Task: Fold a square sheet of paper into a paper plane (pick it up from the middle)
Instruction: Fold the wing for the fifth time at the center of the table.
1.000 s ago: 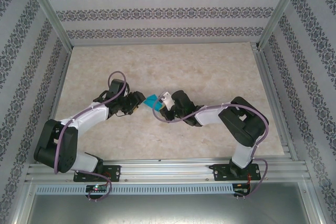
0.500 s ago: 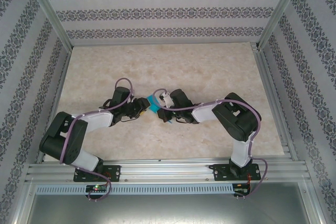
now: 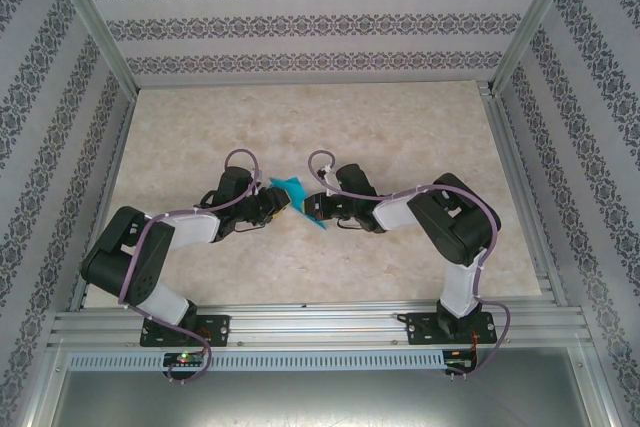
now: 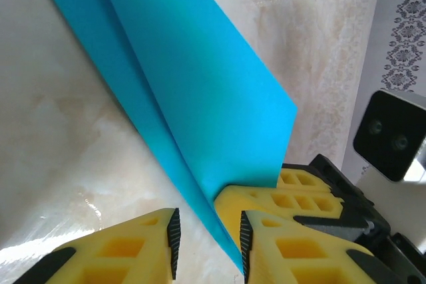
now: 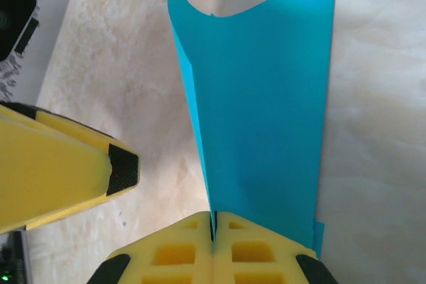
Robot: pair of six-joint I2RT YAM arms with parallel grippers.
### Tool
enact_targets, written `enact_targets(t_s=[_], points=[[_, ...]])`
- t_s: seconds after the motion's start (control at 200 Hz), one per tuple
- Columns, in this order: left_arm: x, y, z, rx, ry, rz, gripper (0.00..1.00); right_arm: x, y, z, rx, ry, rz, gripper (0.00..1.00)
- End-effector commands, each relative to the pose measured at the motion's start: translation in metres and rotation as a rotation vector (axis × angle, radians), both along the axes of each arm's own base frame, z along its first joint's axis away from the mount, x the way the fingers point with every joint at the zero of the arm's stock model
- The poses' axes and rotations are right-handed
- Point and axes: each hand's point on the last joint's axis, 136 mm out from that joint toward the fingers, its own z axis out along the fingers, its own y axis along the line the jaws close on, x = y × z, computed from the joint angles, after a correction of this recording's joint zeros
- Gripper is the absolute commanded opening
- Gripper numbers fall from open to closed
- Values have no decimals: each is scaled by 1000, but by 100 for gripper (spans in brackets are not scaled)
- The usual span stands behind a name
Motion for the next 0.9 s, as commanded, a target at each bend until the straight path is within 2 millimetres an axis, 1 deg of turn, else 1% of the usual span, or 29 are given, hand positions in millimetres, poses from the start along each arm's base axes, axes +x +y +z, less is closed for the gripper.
enact_targets(t_s=[0.0,0.075,0.175,0.38,0.425,0.515,0.649,0.784,0.894], points=[[6,-12,12,-27,-62,-42,32,-4,5,-1,73,70,-2,0],[9,-13,17,-29,-78,-47,32,-3,4,-6,80,98,-13,0],[11,-14,17,-31,-79,-47,31,-2,4,-9,102,131,-21,0],[12,-18,10,-33,-66,-52,30,-4,2,-18,126,192,-35,0],[13,-20,9,-35,-69,-60,30,-3,3,-15,147,184,-36,0],[16,-24,6,-32,-64,-70,30,-2,0,-18,148,195,-47,0],[20,-34,2,-42,-56,-87,28,-2,-2,-18,156,200,-54,0],[24,-35,-4,-35,-50,-86,26,-4,-5,-23,143,205,-57,0],[27,-35,-8,-33,-47,-79,24,-4,-9,-24,141,209,-59,0]])
